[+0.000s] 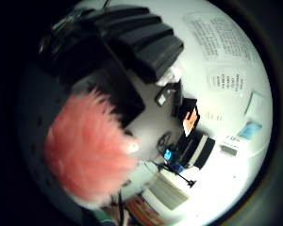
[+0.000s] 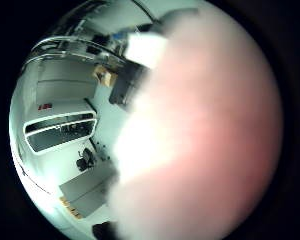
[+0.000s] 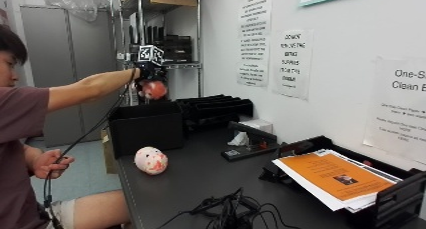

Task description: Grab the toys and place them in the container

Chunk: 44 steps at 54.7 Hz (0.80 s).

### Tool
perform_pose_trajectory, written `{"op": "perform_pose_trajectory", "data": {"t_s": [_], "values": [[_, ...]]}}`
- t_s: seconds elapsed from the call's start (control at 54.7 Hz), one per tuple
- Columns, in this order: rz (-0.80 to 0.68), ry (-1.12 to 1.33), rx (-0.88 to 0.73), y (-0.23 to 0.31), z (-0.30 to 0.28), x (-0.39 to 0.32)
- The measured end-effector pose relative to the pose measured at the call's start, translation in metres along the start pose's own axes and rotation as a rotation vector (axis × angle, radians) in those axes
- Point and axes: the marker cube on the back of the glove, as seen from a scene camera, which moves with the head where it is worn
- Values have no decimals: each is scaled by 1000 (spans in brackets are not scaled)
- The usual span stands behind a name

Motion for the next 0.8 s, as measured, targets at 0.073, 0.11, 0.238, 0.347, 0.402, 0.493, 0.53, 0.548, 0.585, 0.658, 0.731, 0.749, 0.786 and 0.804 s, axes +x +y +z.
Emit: {"op": "perform_pose_trajectory", "data": {"t_s": [0.073,0.11,0.238,0.347,0.402,0.493,0.53,0.548,0.585,0.658,0.731,0.749,0.786,0.804], "values": [[-2,26,-88,4,4,4],[-6,38,-124,8,6,7],[-55,-15,-55,25,-2,29],[85,26,-101,58,-13,66],[123,38,-93,61,-25,72],[173,37,-61,90,-34,98],[194,39,-51,108,-33,114],[203,39,-47,116,-33,121],[217,36,-40,131,-31,132],[243,23,-31,157,-23,151],[253,17,-32,181,-8,167],[250,16,-36,185,-3,170],[237,9,-46,193,11,174],[228,3,-54,197,21,175]]}}
